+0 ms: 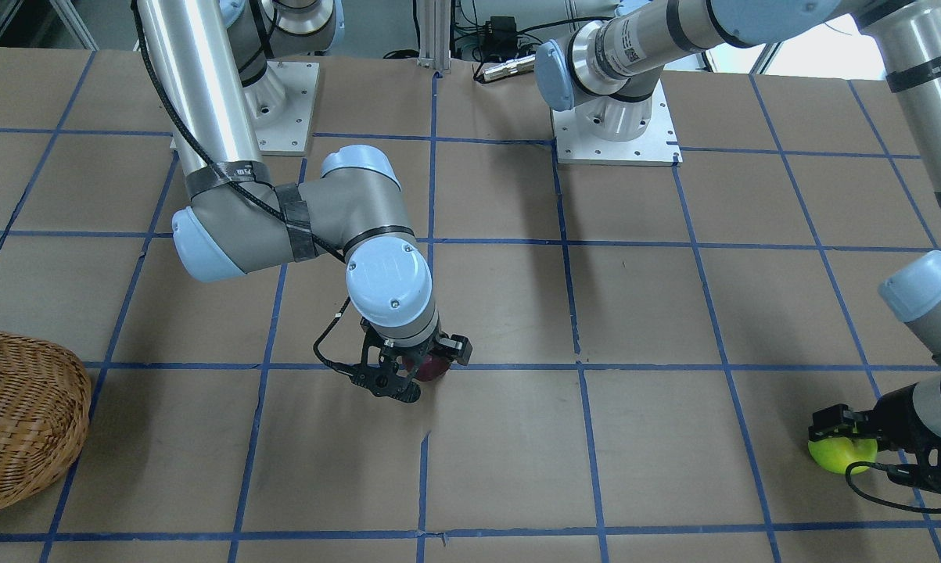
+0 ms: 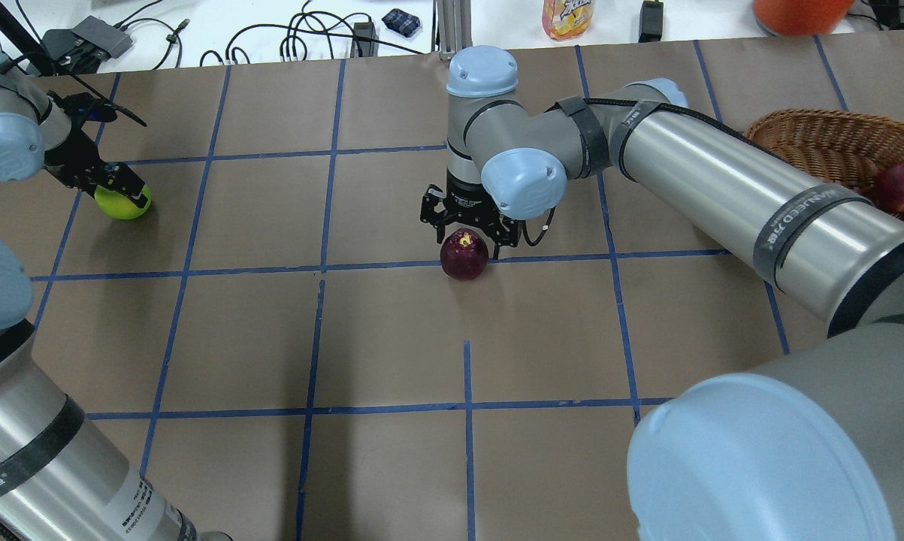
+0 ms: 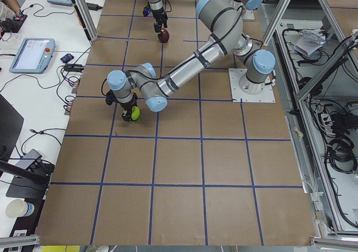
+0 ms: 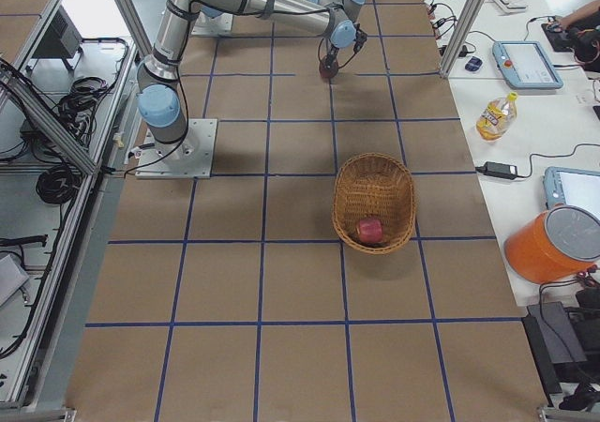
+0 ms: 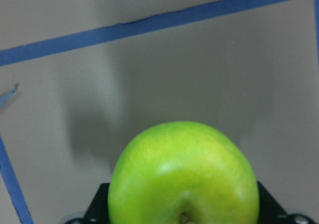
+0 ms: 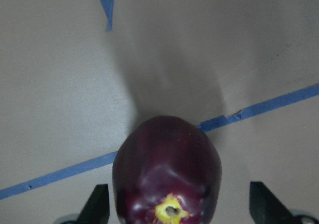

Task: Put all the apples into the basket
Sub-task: 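Drop dark red apple in basket with right while left carries green apple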

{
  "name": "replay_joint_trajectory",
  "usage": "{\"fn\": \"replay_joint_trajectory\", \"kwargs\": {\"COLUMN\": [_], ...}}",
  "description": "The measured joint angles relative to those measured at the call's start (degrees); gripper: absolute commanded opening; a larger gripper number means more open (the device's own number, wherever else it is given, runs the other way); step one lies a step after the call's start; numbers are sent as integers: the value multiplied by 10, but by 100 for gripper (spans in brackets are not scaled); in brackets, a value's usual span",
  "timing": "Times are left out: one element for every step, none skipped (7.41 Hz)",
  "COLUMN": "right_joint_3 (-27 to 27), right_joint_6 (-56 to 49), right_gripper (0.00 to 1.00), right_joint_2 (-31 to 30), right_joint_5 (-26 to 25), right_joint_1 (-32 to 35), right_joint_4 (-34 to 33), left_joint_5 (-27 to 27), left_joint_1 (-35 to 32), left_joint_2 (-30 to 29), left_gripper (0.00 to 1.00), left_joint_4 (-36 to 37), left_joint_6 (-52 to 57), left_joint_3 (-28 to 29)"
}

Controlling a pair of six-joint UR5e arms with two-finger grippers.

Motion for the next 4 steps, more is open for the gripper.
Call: {"fn": "replay_joint_trajectory", "kwargs": {"right_joint_3": [1, 2, 2, 1], "right_joint_6": [0, 1, 1, 2], "right_gripper": [98, 72, 13, 0], "right_joint_2": [6, 11, 16, 18], "right_joint_5": [0, 1, 1, 1], "right_joint_1": [1, 3, 5, 6], "right_joint_4": [-2, -4, -5, -6], "left_joint_5": [1, 1, 0, -3], "left_joint_1": [-8, -23, -45, -64], "left_joint_2": [19, 43, 68, 93], "left_gripper": [21, 21, 21, 21], "left_joint_4": [-39, -92, -151, -197], "left_joint_6": [-8, -23, -45, -69], "left_joint_3": [8, 23, 35, 32]}}
